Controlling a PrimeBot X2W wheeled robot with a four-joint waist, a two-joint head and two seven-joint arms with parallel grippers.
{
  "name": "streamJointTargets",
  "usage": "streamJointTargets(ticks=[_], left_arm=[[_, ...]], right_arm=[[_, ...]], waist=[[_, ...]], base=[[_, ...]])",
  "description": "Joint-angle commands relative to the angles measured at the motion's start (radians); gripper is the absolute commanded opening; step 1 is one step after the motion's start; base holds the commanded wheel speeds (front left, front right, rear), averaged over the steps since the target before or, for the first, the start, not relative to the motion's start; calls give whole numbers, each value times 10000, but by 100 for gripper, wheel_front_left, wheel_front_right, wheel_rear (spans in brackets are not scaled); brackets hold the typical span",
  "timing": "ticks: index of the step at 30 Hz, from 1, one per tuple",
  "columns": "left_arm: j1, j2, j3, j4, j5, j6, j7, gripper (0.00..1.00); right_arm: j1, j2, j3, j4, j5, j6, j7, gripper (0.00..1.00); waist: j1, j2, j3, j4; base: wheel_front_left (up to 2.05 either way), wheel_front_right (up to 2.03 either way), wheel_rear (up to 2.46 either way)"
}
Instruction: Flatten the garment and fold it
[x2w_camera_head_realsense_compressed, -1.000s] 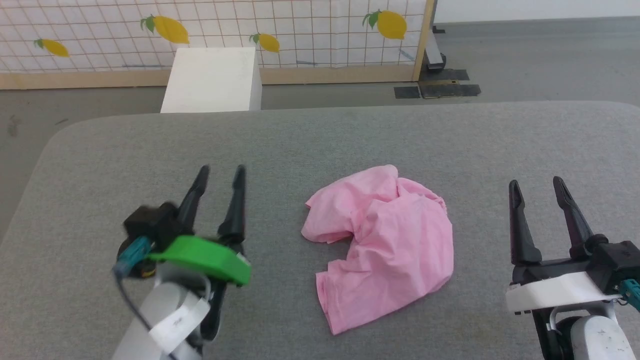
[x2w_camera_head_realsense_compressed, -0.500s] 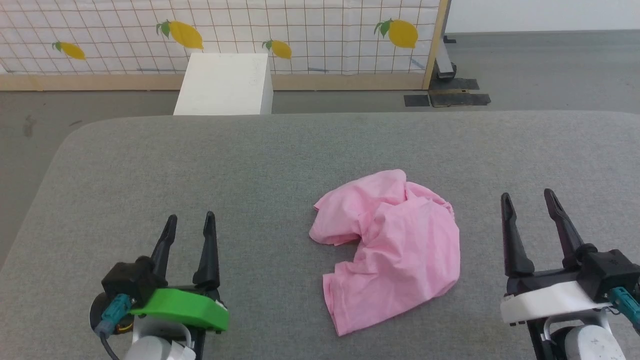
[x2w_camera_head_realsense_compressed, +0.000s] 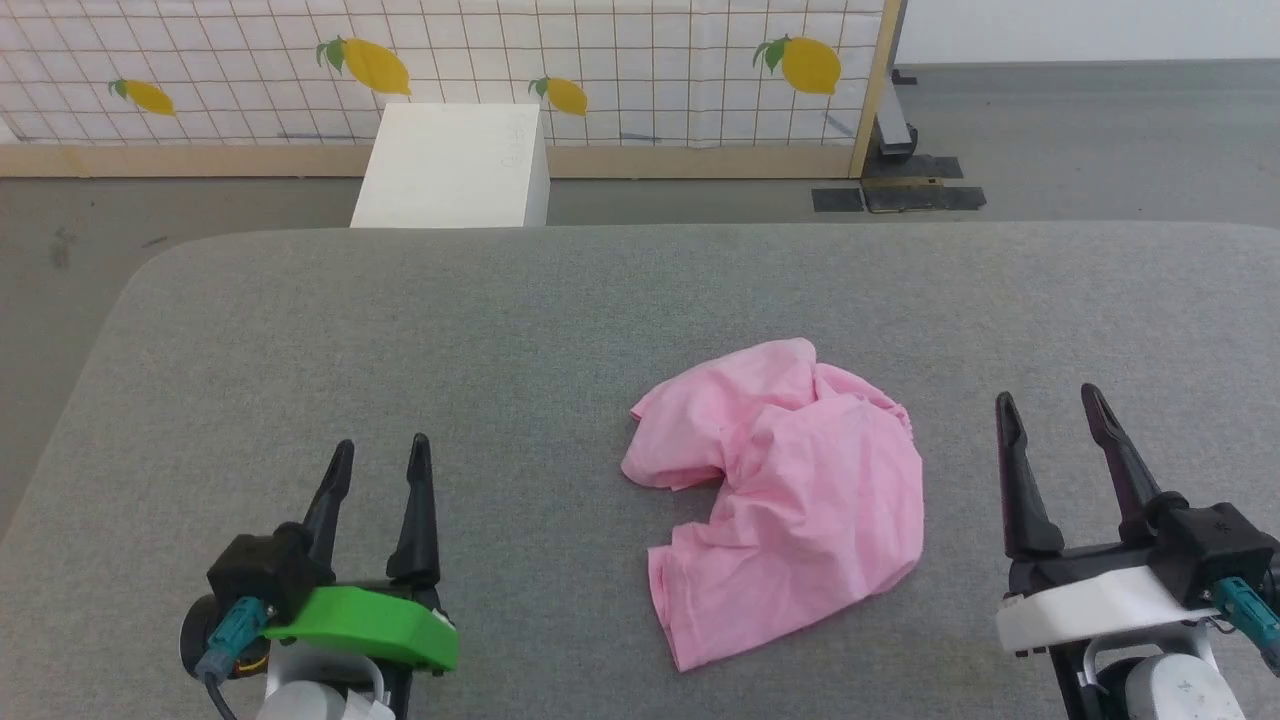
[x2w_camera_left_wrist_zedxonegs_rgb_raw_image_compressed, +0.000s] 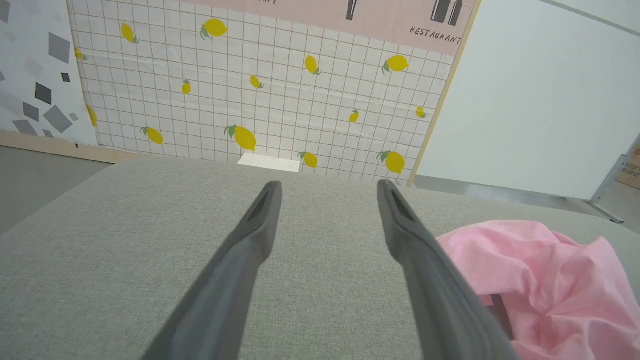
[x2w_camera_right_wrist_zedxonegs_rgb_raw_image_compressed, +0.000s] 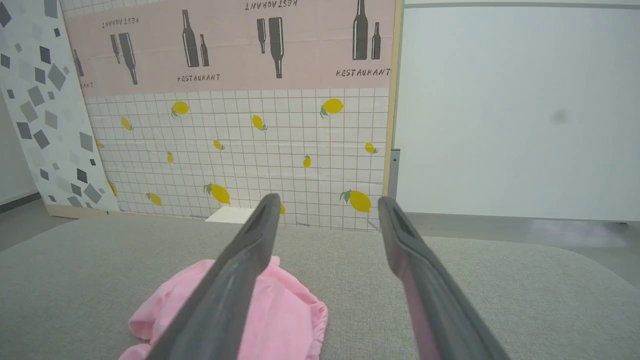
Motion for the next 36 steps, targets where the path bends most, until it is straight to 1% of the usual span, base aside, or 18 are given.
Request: streamJointTargets(ticks=[1, 15, 19, 22, 24, 26, 28, 30, 32, 34, 36], left_arm=[[94, -46, 33, 33, 162, -70, -35, 100], [129, -88, 95, 142, 263, -129, -36, 100], [15, -94, -98, 152, 239, -137, -36, 100], [-347, -97, -941, 317, 71, -146, -36, 100], [-623, -98, -1788, 674, -164, -150, -20, 100], [-971, -98, -2738, 1140, -511, -152, 254, 100], [-1226, -99, -3396, 1492, -758, -153, 629, 100], [-1459, -99, -4070, 1988, -1000, -76, 1376, 100], [-1606, -99, -4540, 2287, -1196, 27, 2004, 100], [-1715, -99, -5010, 2589, -1439, 277, 2870, 100], [-1800, -100, -5331, 2807, -1695, 435, 3604, 100]], right_arm=[[88, -1, 25, 9, 57, -15, -49, 100], [122, -1, 30, -7, 91, -15, -49, 100], [118, -1, 3, -12, 105, -15, -49, 100], [126, -1, -24, -18, 93, -15, -49, 100], [111, -1, 1, 0, 81, -15, -49, 100], [88, -1, 56, 25, 77, -15, -49, 100], [56, -1, 130, 38, 83, -15, -49, 100], [24, -1, 222, 56, 93, -15, -49, 100], [10, -1, 272, 70, 94, -15, -49, 100], [10, -1, 286, 80, 96, -15, -49, 100], [18, -1, 281, 91, 99, -15, -49, 100]], waist=[[0, -1, -3, -5], [0, -1, -28, -49], [0, -1, -10, -28], [0, -1, 6, 31], [0, -1, 14, 41], [0, -1, 11, 11], [0, -1, 27, -53], [0, -1, 43, -149], [0, -1, 81, -242], [0, -1, 122, -345], [0, -1, 164, -433]], base=[[0, 0, 0], [0, 0, 0], [0, 0, 0], [0, 0, 0], [0, 0, 0], [0, 0, 0], [0, 0, 0], [0, 0, 0], [0, 0, 0], [0, 0, 0], [0, 0, 0]])
